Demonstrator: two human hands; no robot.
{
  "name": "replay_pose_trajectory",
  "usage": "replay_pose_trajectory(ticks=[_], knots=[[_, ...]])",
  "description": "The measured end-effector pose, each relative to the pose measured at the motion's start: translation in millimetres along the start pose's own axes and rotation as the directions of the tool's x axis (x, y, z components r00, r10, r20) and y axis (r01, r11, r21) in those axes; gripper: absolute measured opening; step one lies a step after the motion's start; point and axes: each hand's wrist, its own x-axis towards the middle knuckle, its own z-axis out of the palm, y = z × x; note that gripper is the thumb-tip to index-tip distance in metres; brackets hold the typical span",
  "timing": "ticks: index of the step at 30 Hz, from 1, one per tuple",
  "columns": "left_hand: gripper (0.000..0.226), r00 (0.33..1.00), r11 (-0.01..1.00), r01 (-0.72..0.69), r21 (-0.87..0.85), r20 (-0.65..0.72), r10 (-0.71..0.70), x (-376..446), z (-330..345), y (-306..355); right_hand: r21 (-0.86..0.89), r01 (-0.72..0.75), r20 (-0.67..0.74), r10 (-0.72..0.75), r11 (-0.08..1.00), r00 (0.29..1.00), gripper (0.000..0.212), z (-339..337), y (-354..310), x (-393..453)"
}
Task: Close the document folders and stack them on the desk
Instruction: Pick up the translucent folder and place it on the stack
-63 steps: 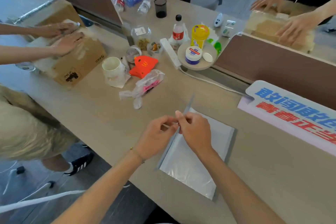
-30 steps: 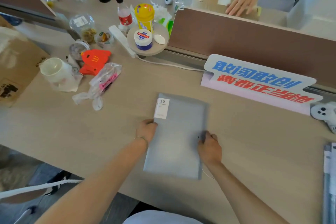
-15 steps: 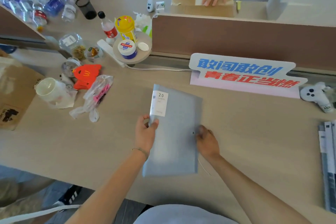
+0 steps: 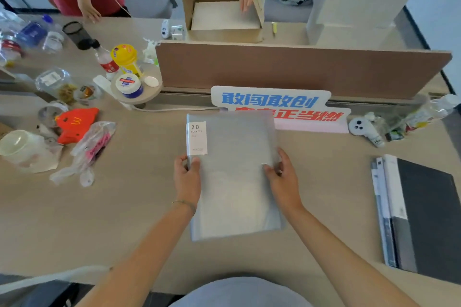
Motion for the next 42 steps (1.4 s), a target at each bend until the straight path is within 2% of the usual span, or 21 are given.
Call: replay_pose_trajectory(ticks=[5, 10, 16, 20, 26, 29, 34, 38, 42], knots=[[0.008, 0.994, 0.999, -0.03, 0.015, 0.102, 0.028, -34.8, 75.7, 0.3, -0.036, 0.044, -0.152, -0.049, 0.998, 0.987, 0.063, -80.9, 1.0, 0.4], [0.01, 0.953, 1.0, -0.009, 0.024, 0.303, 0.001, -75.8, 156.7, -8.2, -0.072, 0.008, -0.282, -0.028, 0.997, 0.959, 0.065, -171.7, 23.2, -2.5], [0.045, 0.837, 0.99, -0.05, 0.131, 0.547, -0.03, -140.1, 246.0, -17.5, -0.08, -0.077, -0.41, 0.038, 0.994, 0.911, 0.054, -283.3, 63.7, -3.3], [0.053, 0.766, 0.969, -0.118, 0.216, 0.641, -0.05, -180.3, 301.2, -34.9, -0.096, -0.199, -0.501, 0.126, 0.975, 0.856, 0.051, -351.1, 94.5, -2.6], [0.048, 0.731, 0.926, -0.198, 0.321, 0.677, -0.079, -222.4, 369.2, -56.2, -0.145, -0.324, -0.54, 0.2, 0.935, 0.817, 0.05, -419.4, 143.4, 10.7], [0.052, 0.725, 0.894, -0.249, 0.372, 0.684, -0.083, -229.8, 395.0, -69.1, -0.166, -0.377, -0.547, 0.233, 0.911, 0.804, 0.056, -440.6, 168.1, 22.3], [0.055, 0.759, 0.838, -0.27, 0.475, 0.641, -0.119, -232.6, 423.2, -91.2, -0.158, -0.417, -0.516, 0.285, 0.895, 0.808, 0.056, -456.9, 199.5, 41.4], [0.055, 0.797, 0.818, -0.23, 0.527, 0.584, -0.152, -232.6, 432.9, -101.5, -0.161, -0.46, -0.486, 0.335, 0.873, 0.807, 0.055, -458.4, 215.6, 49.9], [0.055, 0.79, 0.773, -0.245, 0.585, 0.583, -0.191, -229.0, 434.9, -109.2, -0.214, -0.494, -0.45, 0.364, 0.843, 0.816, 0.048, -458.1, 228.1, 59.8]])
